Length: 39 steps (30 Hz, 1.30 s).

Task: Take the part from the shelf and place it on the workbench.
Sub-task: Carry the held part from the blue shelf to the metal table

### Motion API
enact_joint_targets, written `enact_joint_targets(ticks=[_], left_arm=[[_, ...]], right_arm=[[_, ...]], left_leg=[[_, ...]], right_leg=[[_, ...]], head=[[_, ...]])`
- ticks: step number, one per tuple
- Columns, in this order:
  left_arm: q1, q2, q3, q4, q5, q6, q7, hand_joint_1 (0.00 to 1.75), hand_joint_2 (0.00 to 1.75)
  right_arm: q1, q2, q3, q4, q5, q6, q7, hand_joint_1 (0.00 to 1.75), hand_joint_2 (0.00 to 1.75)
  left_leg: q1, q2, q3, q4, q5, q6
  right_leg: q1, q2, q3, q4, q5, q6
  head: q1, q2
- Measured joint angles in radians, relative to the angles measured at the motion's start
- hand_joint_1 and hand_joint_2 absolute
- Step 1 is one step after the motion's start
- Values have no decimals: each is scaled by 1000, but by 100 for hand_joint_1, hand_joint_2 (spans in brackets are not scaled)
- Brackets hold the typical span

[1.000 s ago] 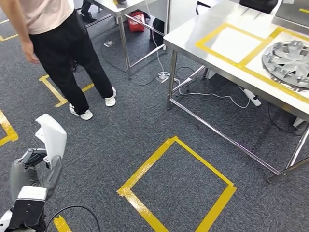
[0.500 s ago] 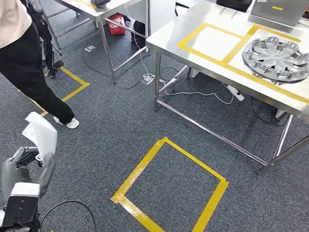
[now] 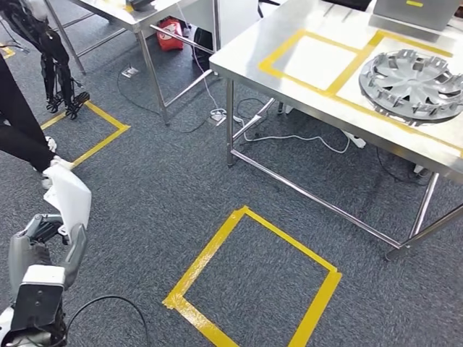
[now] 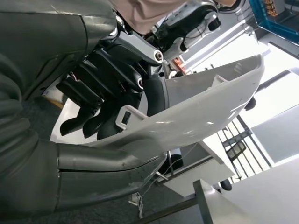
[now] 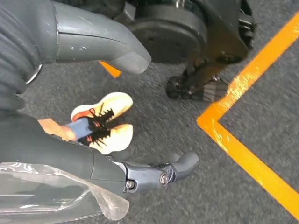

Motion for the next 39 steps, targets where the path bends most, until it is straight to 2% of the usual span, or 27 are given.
enact_joint_targets(ticks=[2, 4, 5, 6, 8, 9, 10, 12, 15, 16, 17, 19, 20, 21, 22, 24, 25, 26, 27, 30, 32, 33, 35, 36, 37, 38, 39], left_arm=[[-5, 1, -1, 1, -1, -1, 7, 175, 175], [-7, 0, -2, 1, -2, -2, 17, 175, 175], [-7, 1, -2, 2, -3, -3, 21, 175, 175], [-7, 1, -2, 4, -4, -3, 22, 175, 175], [-7, 1, -2, 6, -8, -3, 21, 175, 175], [-7, 1, -2, 7, -10, -3, 21, 175, 175], [-7, 1, -2, 7, -12, -3, 21, 175, 175], [-6, 2, -2, 9, -16, -2, 20, 175, 175], [-6, 2, -2, 11, -18, 2, 15, 175, 175], [-7, 2, -2, 11, -20, 2, 15, 175, 175], [-8, 2, -3, 11, -21, 2, 15, 175, 175], [-9, 2, -4, 11, -24, 2, 18, 175, 175], [-10, 2, -4, 11, -25, 2, 21, 175, 175], [-11, 1, -5, 11, -25, 1, 25, 175, 175], [-11, 1, -5, 11, -25, 0, 28, 175, 175], [-12, 0, -5, 11, -28, -2, 32, 175, 175], [-12, 0, -5, 11, -30, -2, 32, 175, 175], [-12, 0, -5, 11, -31, -2, 31, 175, 175], [-10, 1, -5, 11, -32, -1, 29, 175, 175], [-4, 2, -5, 11, -32, 5, 21, 175, 175], [-4, 3, -6, 11, -32, 7, 17, 175, 175], [-4, 4, -6, 11, -32, 7, 17, 175, 175], [-1, 6, -5, 12, -32, 8, 16, 175, 175], [1, 7, -5, 12, -32, 8, 16, 175, 175], [2, 7, -5, 13, -32, 8, 16, 175, 175], [2, 7, -5, 13, -33, 7, 18, 175, 175], [2, 7, -5, 13, -34, 7, 19, 175, 175]], right_arm=[[-2, 0, -2, 0, -2, 0, 0, 0, 175], [-3, 0, -3, 0, -6, 0, 5, 0, 175], [-3, 0, -3, 0, -7, 0, 7, 0, 175], [-3, 0, -3, 0, -8, 0, 8, 0, 175], [-3, 0, -4, 0, -7, -2, 7, 0, 175], [-3, 0, -4, 1, -7, -3, 7, 0, 175], [-3, 0, -4, 1, -6, -5, 7, 0, 175], [-3, 0, -4, 1, -6, -8, 5, 0, 175], [-3, 0, -4, 1, -6, -8, 0, 0, 175], [-4, 0, -4, 1, -8, -9, 0, 0, 175], [-4, 0, -3, 1, -13, -11, 2, 0, 175], [-3, 0, -3, 1, -29, -17, 13, 0, 175], [-2, 0, -3, 1, -38, -20, 19, 0, 175], [-1, 0, -3, 1, -46, -23, 25, 0, 175], [0, 0, -3, 1, -53, -25, 29, 0, 175], [0, 0, -3, 1, -65, -30, 35, 0, 175], [0, 0, -3, 1, -68, -33, 37, 0, 175], [0, 0, -2, 1, -71, -36, 38, 0, 175], [1, 0, -2, 1, -70, -39, 38, 0, 175], [8, 0, -2, 0, -67, -43, 35, 0, 175], [10, 0, -3, -2, -67, -44, 33, 0, 175], [11, 0, -3, -3, -67, -45, 33, 0, 175], [10, 0, -4, -4, -67, -46, 32, 0, 175], [11, 0, -3, -4, -68, -46, 33, 0, 175], [11, 0, -3, -4, -69, -47, 34, 0, 175], [11, 0, -3, -4, -70, -48, 36, 0, 175], [11, 0, -3, -4, -71, -48, 38, 0, 175]], left_leg=[[1, -3, -42, 89, -36, -3], [-1, -3, -121, 217, -74, -2], [-2, -3, -152, 254, -72, -1], [-3, -3, -167, 259, -51, 1], [-6, -5, -151, 172, 36, 9], [-9, -6, -131, 116, 71, 14], [-11, -7, -111, 63, 89, 17], [-17, -10, -91, 17, 83, 22], [-16, -11, -78, -2, 78, 33], [-14, -10, -73, -8, 77, 37], [-12, -9, -67, -12, 76, 41], [-11, -8, -60, -14, 68, 45], [-11, -7, -56, -14, 63, 46], [-11, -7, -50, -14, 56, 46], [-10, -7, -41, -14, 49, 44], [-8, -8, -18, -14, 32, 38], [-9, -8, -8, -14, 23, 33], [-9, -9, -1, -14, 15, 26], [-9, -9, 3, -14, 9, 19], [-4, -9, 14, -18, -4, 0], [-2, -9, 4, 22, -24, -8], [-2, -9, -20, 72, -42, -9], [-3, -10, -100, 202, -80, -7], [-4, -10, -136, 248, -83, -5], [-5, -10, -157, 262, -66, -3], [-7, -10, -160, 238, -29, 1], [-9, -12, -150, 185, 21, 7]], right_leg=[[-2, 1, 18, -8, -6, -14], [0, 4, 31, -8, -17, -23], [2, 6, 39, -8, -23, -25], [4, 10, 48, -8, -30, -25], [6, 16, 68, -8, -45, -23], [7, 17, 75, -8, -53, -20], [8, 20, 78, -6, -62, -16], [8, 21, 78, -7, -74, -4], [5, 18, 83, -6, -84, 14], [4, 15, 74, 16, -96, 20], [3, 13, 52, 59, -115, 26], [-3, 10, -30, 185, -159, 35], [-6, 10, -70, 238, -167, 38], [-9, 9, -98, 261, -157, 41], [-12, 9, -109, 251, -129, 43], [-18, 5, -84, 145, -38, 45], [-17, 3, -63, 91, -7, 45], [-16, 1, -42, 49, 8, 41], [-13, 0, -29, 29, 8, 35], [-6, 3, -13, 19, -11, 11], [-7, 3, 5, 10, -18, -4], [-6, 3, 15, 6, -23, -12], [-2, 3, 31, 5, -36, -23], [1, 5, 40, 5, -43, -26], [3, 7, 51, 5, -51, -27], [5, 9, 63, 5, -60, -27], [6, 12, 77, 5, -70, -25]], head=[[-3, 0], [-4, 0], [-4, 0], [-4, 0], [-5, 0], [-4, 0], [-4, 0], [-2, 0], [3, 0], [5, 0], [8, 0], [11, 0], [11, 0], [11, 0], [12, 0], [12, 0], [12, 0], [12, 0], [11, 0], [8, 0], [4, 0], [1, 0], [-1, 0], [-2, 0], [-1, 0], [-2, 0], [-1, 0]])
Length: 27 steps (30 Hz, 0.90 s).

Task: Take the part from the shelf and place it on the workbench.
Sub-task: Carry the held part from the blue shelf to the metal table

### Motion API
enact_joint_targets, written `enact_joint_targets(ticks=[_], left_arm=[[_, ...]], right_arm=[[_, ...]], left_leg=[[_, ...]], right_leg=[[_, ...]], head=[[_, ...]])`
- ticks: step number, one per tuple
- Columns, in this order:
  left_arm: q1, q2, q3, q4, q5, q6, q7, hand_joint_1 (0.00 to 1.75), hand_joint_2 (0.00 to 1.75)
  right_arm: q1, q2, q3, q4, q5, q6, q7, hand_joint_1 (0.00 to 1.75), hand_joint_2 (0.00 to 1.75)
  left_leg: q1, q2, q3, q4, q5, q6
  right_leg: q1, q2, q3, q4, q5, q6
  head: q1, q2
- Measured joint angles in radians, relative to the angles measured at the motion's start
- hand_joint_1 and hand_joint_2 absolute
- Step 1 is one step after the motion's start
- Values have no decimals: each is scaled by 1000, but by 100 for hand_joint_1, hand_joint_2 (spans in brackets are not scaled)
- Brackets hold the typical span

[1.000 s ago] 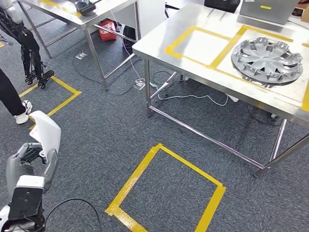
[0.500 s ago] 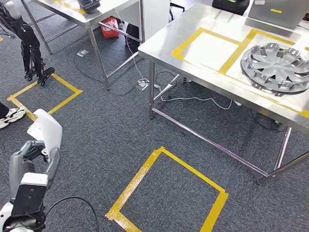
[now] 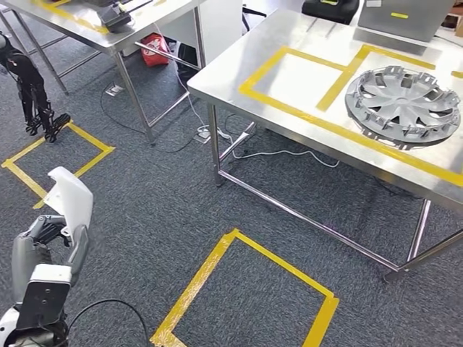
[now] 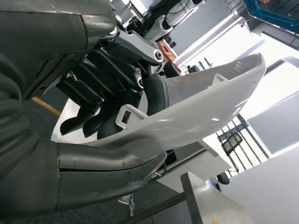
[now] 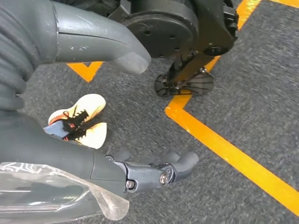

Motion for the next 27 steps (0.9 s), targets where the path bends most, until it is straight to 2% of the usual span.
enact_joint_targets(ticks=[1, 2, 3, 5, 7, 8, 9, 11, 12, 13, 14, 16, 17, 18, 19, 21, 23, 24, 25, 27], left_arm=[[0, 0, 0, 0, -1, 0, 2, 175, 175], [0, 1, 0, -1, -3, 0, 2, 175, 175], [0, 1, 0, -1, -4, 0, 3, 175, 175], [0, 2, 0, -3, -4, 0, 3, 175, 175], [-2, 1, -1, -7, -4, 0, 6, 175, 175], [-4, 1, -1, -10, -4, -1, 7, 175, 175], [-6, 0, -2, -12, -4, -1, 8, 175, 175], [-9, 0, -2, -13, -4, -2, 9, 175, 175], [-10, 0, -2, -13, -4, -3, 9, 175, 175], [-10, -1, -2, -13, -4, -3, 10, 175, 175], [-10, -1, -2, -13, -4, -3, 10, 175, 175], [-10, -1, -3, -13, -4, -3, 10, 175, 175], [-11, -1, -3, -13, -4, -3, 10, 175, 175], [-11, -1, -2, -14, -4, -3, 10, 175, 175], [-12, -1, -2, -14, -4, -4, 11, 175, 175], [-12, 0, -3, -14, -6, -7, 12, 175, 175], [-12, 0, -4, -14, -7, -8, 10, 175, 175], [-10, 1, -4, -14, -6, -7, 7, 175, 175], [-8, 2, -4, -14, -5, -5, 5, 175, 175], [-5, 3, -3, -14, -2, -3, 4, 175, 175]], right_arm=[[0, 0, 0, 0, -1, 0, 2, 0, 175], [-1, 0, 0, 0, -2, 0, 4, 0, 175], [-2, 0, 0, -1, -3, 0, 5, 0, 175], [-5, 0, 0, -2, -7, 0, 5, 0, 175], [-5, 0, 1, -7, -11, 0, 5, 0, 175], [-6, 0, 1, -10, -12, 0, 6, 0, 175], [-7, 0, 2, -11, -13, 0, 6, 0, 175], [-7, 0, 3, -12, -13, 0, 7, 0, 175], [-7, 0, 3, -12, -13, 0, 8, 0, 175], [-6, 0, 3, -12, -13, 0, 8, 0, 175], [-5, 0, 3, -12, -13, 0, 8, 0, 175], [-4, 0, 4, -12, -13, 0, 8, 0, 175], [-4, 0, 4, -12, -13, 0, 9, 0, 175], [-5, 0, 4, -12, -13, 0, 9, 0, 175], [-6, 0, 4, -13, -12, 0, 10, 0, 175], [-6, 0, 4, -14, -10, 0, 11, 0, 175], [-2, 0, 4, -14, -7, -1, 8, 0, 175], [-2, 0, 4, -14, -6, -1, 6, 0, 175], [-3, 0, 3, -14, -4, -1, 3, 0, 175], [-5, 0, 3, -14, 0, -1, 0, 0, 175]], left_leg=[[-3, -5, 16, -53, 39, 6], [-6, -10, 36, -104, 61, 11], [-9, -15, 50, -136, 64, 14], [-15, -17, 65, -164, 46, 19], [-11, -11, 78, -186, 43, 26], [-8, -7, 87, -197, 44, 29], [-5, -2, 97, -206, 43, 33], [-4, 9, 110, -211, 34, 37], [-4, 13, 118, -211, 27, 38], [-4, 18, 128, -211, 17, 37], [-3, 23, 141, -211, 7, 35], [-1, 33, 172, -212, -17, 28], [-3, 37, 183, -212, -28, 23], [-4, 41, 191, -213, -37, 17], [-6, 46, 195, -215, -44, 11], [-6, 60, 207, -221, -55, -2], [-2, 54, 212, -203, -73, -11], [0, 42, 195, -163, -90, -14], [1, 27, 162, -99, -111, -15], [2, 13, 69, 38, -140, -15]], right_leg=[[0, 3, 9, -1, -10, 3], [0, 7, 14, 0, -19, 8], [-1, 10, 15, -1, -25, 14], [-4, 13, 16, -6, -31, 25], [-5, 10, 18, -6, -37, 35], [-5, 7, 8, 15, -47, 40], [-6, 3, -16, 57, -64, 45], [-11, -1, -101, 183, -98, 54], [-14, -2, -145, 233, -100, 58], [-17, -3, -176, 254, -82, 61], [-19, -7, -189, 237, -43, 64], [-22, -27, -169, 130, 56, 67], [-19, -42, -152, 83, 85, 67], [-16, -54, -137, 51, 93, 60], [-11, -60, -128, 41, 85, 52], [-7, -49, -117, 28, 70, 32], [-8, -31, -104, 20, 64, 18], [-10, -21, -95, 16, 61, 11], [-11, -12, -88, 14, 57, 5], [-9, 11, -75, 13, 47, -2]], head=[[1, 0], [1, 0], [2, 0], [2, 0], [4, 0], [5, 0], [6, 0], [7, 0], [7, 0], [7, 0], [7, 0], [7, 0], [8, 0], [8, 0], [6, 0], [2, 0], [-2, 0], [-5, 0], [-9, 0], [-13, 0]])
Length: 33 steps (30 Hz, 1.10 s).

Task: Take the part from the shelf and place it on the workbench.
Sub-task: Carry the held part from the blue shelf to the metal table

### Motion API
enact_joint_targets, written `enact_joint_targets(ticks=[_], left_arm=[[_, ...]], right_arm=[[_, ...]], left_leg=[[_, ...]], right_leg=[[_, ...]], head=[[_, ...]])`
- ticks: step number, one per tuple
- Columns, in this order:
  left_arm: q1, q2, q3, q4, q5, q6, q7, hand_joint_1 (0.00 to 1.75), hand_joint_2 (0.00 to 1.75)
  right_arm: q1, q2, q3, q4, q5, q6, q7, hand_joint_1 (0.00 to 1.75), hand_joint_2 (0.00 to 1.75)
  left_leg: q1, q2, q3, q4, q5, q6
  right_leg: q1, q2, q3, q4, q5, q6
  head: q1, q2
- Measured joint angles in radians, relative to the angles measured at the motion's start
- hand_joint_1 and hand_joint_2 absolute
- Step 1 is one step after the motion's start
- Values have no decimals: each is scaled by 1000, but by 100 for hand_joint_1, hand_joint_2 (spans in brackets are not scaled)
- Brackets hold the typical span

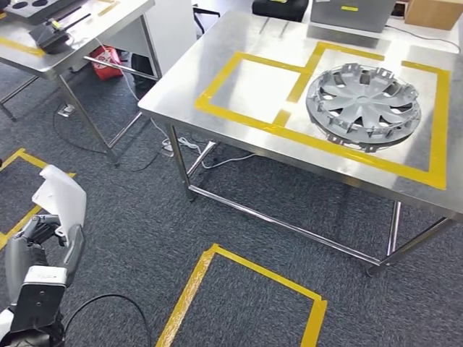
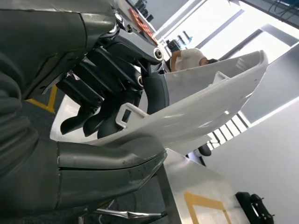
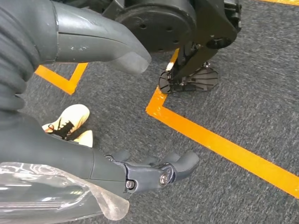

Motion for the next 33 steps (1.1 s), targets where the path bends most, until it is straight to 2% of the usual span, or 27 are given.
enact_joint_targets(ticks=[1, 2, 3, 4, 5, 6, 7, 8, 9, 10, 12, 14, 15, 16, 17, 18, 19, 20, 21, 24, 26, 27, 28, 30, 31, 32, 33], left_arm=[[1, 0, 0, 0, 0, 0, 2, 175, 175], [0, 0, 0, 0, 1, 0, 5, 175, 175], [0, 0, 0, 0, 1, 0, 6, 175, 175], [0, 0, 0, 0, 1, 0, 7, 175, 175], [1, 0, 0, 1, 2, 0, 8, 175, 175], [1, 1, 0, 1, 3, 0, 8, 175, 175], [1, 1, 0, 2, 4, -2, 9, 175, 175], [-1, 1, -1, 3, 4, -3, 10, 175, 175], [-3, 1, -1, 3, 4, -6, 12, 175, 175], [-7, 1, -1, 3, 3, -10, 15, 175, 175], [-12, 0, -2, 4, 0, -15, 21, 175, 175], [-13, 0, -2, 5, -3, -18, 25, 175, 175], [-13, 0, -2, 7, -4, -19, 27, 175, 175], [-13, 0, -2, 11, -5, -20, 29, 175, 175], [-12, 0, -3, 14, -5, -22, 31, 175, 175], [-13, 0, -3, 18, -5, -23, 32, 175, 175], [-14, 0, -3, 21, -5, -23, 35, 175, 175], [-16, 0, -3, 24, -6, -24, 38, 175, 175], [-20, -1, -3, 26, -6, -25, 42, 175, 175], [-33, -1, -4, 34, -8, -26, 51, 175, 175], [-41, -2, -3, 42, -11, -31, 62, 175, 175], [-47, -3, -2, 47, -12, -33, 68, 175, 175], [-52, -3, -1, 52, -14, -35, 72, 175, 175], [-60, -4, 2, 67, -15, -38, 79, 175, 175], [-63, -4, 3, 76, -15, -40, 82, 175, 175], [-67, -4, 4, 85, -15, -44, 83, 175, 175], [-72, -5, 4, 93, -17, -47, 86, 175, 175]], right_arm=[[0, 0, 0, 0, 1, 0, 0, 0, 175], [0, 0, 0, 0, 1, 0, 1, 0, 175], [0, 0, 0, 0, 1, 0, 1, 0, 175], [1, 0, 0, 0, 1, 0, 1, 0, 175], [0, 0, 0, 0, 2, 0, 1, 0, 175], [-1, 0, 0, 0, 4, 0, 1, 0, 175], [-1, 0, 0, 1, 5, 1, 1, 0, 175], [-1, 0, 0, 1, 7, 2, 0, 0, 175], [0, 0, 0, 1, 8, 4, 0, 0, 175], [2, 0, 0, 1, 9, 5, 0, 0, 175], [1, 0, 0, 0, 11, 8, -2, 0, 175], [-3, 0, 0, 0, 14, 8, -3, 0, 175], [-4, 0, 1, 0, 17, 9, -3, 0, 175], [-3, 0, 1, 0, 20, 9, -4, 0, 175], [-2, 0, 0, 0, 22, 10, -5, 0, 175], [-1, 0, 0, 1, 24, 11, -6, 0, 175], [0, 0, 0, 1, 23, 13, -7, 0, 175], [0, 0, 0, 2, 23, 16, -7, 0, 175], [0, 0, 0, 2, 22, 20, -9, 0, 175], [-1, 0, -2, 4, 26, 38, -15, 0, 175], [-2, 0, -6, 5, 34, 51, -19, 0, 175], [-5, 0, -7, 6, 38, 58, -22, 0, 175], [-10, 0, -8, 6, 42, 63, -25, 0, 175], [-20, 0, -8, 9, 53, 72, -33, 0, 175], [-24, 0, -9, 11, 58, 76, -37, 0, 175], [-26, 0, -11, 14, 62, 79, -40, 0, 175], [-28, 0, -13, 17, 66, 82, -42, 0, 175]], left_leg=[[0, -2, -35, 34, 10, 1], [0, -4, -54, 31, 40, 3], [-1, -10, -55, -7, 89, 6], [-1, -27, -46, -65, 140, 10], [0, -51, -34, -119, 176, 15], [0, -73, -20, -167, 192, 18], [-1, -88, -10, -194, 192, 19], [-3, -90, -3, -206, 183, 21], [-3, -82, 5, -219, 178, 23], [-2, -73, 12, -227, 179, 27], [3, -49, 33, -247, 178, 37], [4, -22, 49, -255, 169, 44], [4, -9, 56, -255, 162, 45], [4, 4, 65, -255, 154, 45], [4, 16, 75, -255, 145, 44], [5, 25, 87, -255, 136, 41], [6, 33, 100, -255, 126, 37], [6, 39, 110, -255, 116, 32], [4, 43, 117, -255, 106, 25], [1, 51, 133, -263, 91, 8], [5, 40, 144, -259, 81, -1], [6, 28, 134, -232, 69, -4], [7, 14, 107, -182, 50, -6], [6, 0, 20, -45, 9, -6], [6, -2, -20, 5, 6, -6], [6, -3, -45, 22, 24, -5], [5, -3, -53, 2, 64, -2]], right_leg=[[1, 13, 8, 0, -6, -1], [2, 26, 18, 0, -12, -1], [2, 40, 29, 0, -19, 1], [1, 53, 35, 0, -26, 2], [2, 65, 40, 0, -33, 6], [0, 77, 41, 1, -38, 12], [-3, 87, 36, 0, -41, 19], [-6, 97, 35, -3, -42, 27], [-9, 106, 33, -8, -41, 35], [-9, 102, 34, -11, -42, 41], [-6, 58, 19, 24, -62, 51], [-6, 4, -46, 131, -102, 59], [-8, -6, -87, 188, -115, 63], [-10, -12, -118, 223, -112, 67], [-11, -16, -132, 226, -90, 69], [-12, -21, -128, 191, -51, 71], [-13, -27, -109, 132, -5, 72], [-12, -34, -85, 78, 25, 70], [-10, -40, -62, 34, 41, 66], [-3, -44, -36, 3, 25, 44], [-5, -40, -21, -6, 18, 31], [-7, -37, -11, -12, 15, 24], [-9, -35, -2, -16, 11, 19], [-8, -27, 13, -18, -1, 10], [-7, -22, 22, -18, -8, 9], [-6, -17, 33, -18, -16, 10], [-6, -12, 46, -18, -25, 11]], head=[[-1, 0], [-1, 0], [-1, 0], [-2, 0], [-1, 0], [-2, 0], [-2, 0], [-3, 0], [-4, 0], [-3, 0], [3, 0], [8, 0], [9, 0], [9, 0], [10, 0], [9, 0], [9, 0], [9, 0], [9, 0], [8, 0], [5, 0], [3, 0], [0, 0], [-3, 0], [-3, 0], [-3, 0], [-3, 0]])
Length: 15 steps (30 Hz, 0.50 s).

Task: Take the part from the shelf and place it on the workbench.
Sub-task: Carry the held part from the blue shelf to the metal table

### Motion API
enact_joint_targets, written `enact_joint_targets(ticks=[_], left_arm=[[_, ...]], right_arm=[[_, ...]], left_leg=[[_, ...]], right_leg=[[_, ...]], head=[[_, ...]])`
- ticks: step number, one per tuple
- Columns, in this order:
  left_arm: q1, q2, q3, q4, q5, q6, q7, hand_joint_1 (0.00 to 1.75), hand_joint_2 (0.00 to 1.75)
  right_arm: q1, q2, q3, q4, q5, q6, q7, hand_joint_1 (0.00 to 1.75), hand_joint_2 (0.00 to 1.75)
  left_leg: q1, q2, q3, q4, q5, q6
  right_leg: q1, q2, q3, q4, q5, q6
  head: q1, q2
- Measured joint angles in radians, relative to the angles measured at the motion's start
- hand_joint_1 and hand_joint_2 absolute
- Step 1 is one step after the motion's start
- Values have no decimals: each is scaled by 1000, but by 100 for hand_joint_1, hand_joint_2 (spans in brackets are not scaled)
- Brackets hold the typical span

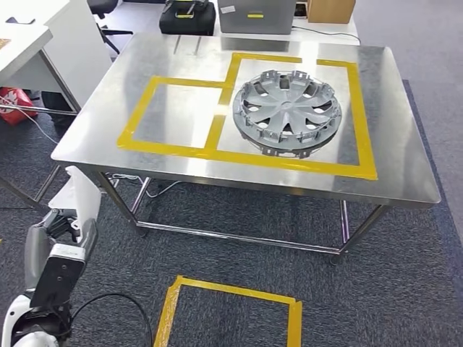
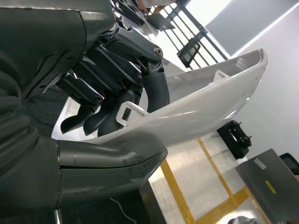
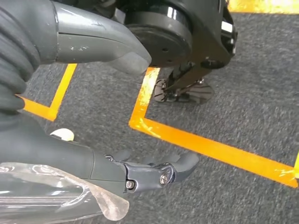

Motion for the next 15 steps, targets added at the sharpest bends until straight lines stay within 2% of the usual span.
enact_joint_targets(ticks=[2, 3, 4, 6, 8, 9, 10, 11, 13, 14, 15], left_arm=[[-12, -1, 0, 11, -7, -7, 6, 175, 175], [-20, -2, 0, 17, -11, -10, 8, 175, 175], [-26, -3, 0, 24, -16, -12, 9, 175, 175], [-38, -5, -1, 37, -24, -15, 9, 175, 175], [-48, -7, -1, 46, -31, -17, 8, 175, 175], [-54, -8, -2, 51, -34, -18, 8, 175, 175], [-60, -8, -3, 56, -36, -20, 8, 175, 175], [-64, -9, -3, 62, -38, -21, 8, 175, 175], [-68, -11, -4, 74, -40, -22, 8, 175, 175], [-69, -12, -4, 80, -42, -22, 10, 175, 175], [-72, -14, -4, 85, -45, -24, 14, 175, 175]], right_arm=[[-3, 0, -5, 5, 9, 5, -4, 0, 175], [-7, 0, -8, 8, 14, 8, -6, 0, 175], [-10, 0, -12, 12, 21, 11, -10, 0, 175], [-15, 0, -19, 20, 31, 19, -17, 0, 175], [-19, 0, -23, 27, 37, 29, -23, 0, 175], [-22, 0, -26, 31, 40, 34, -25, 0, 175], [-26, 0, -30, 34, 42, 37, -27, 0, 175], [-28, 0, -34, 39, 45, 39, -28, 0, 175], [-29, 0, -40, 48, 48, 43, -28, 0, 175], [-29, 0, -42, 53, 50, 47, -28, 0, 175], [-29, 0, -44, 56, 51, 51, -26, 0, 175]], left_leg=[[-2, -1, 18, -103, 98, 9], [-4, -3, 33, -152, 127, 13], [-7, -4, 45, -186, 134, 18], [-11, -6, 56, -211, 117, 25], [-6, -6, 69, -227, 112, 34], [-3, -6, 79, -236, 110, 39], [0, -5, 89, -243, 108, 44], [-1, -4, 96, -246, 104, 48], [-1, -3, 105, -246, 93, 52], [-1, -3, 112, -246, 86, 52], [-1, -3, 122, -246, 79, 51]], right_leg=[[0, 8, 24, -1, -19, 6], [1, 11, 31, -1, -27, 12], [1, 13, 32, -1, -33, 18], [1, 13, 31, -7, -38, 30], [1, 9, 37, -10, -45, 39], [1, 6, 31, 9, -55, 45], [0, 3, 11, 50, -71, 50], [-1, 0, -26, 112, -92, 54], [-4, -1, -120, 240, -120, 61], [-4, -1, -152, 268, -110, 64], [-5, -2, -164, 257, -79, 65]], head=[[0, 0], [0, 0], [1, 0], [0, 0], [1, 0], [3, 0], [5, 0], [6, 0], [7, 0], [7, 0], [7, 0]])
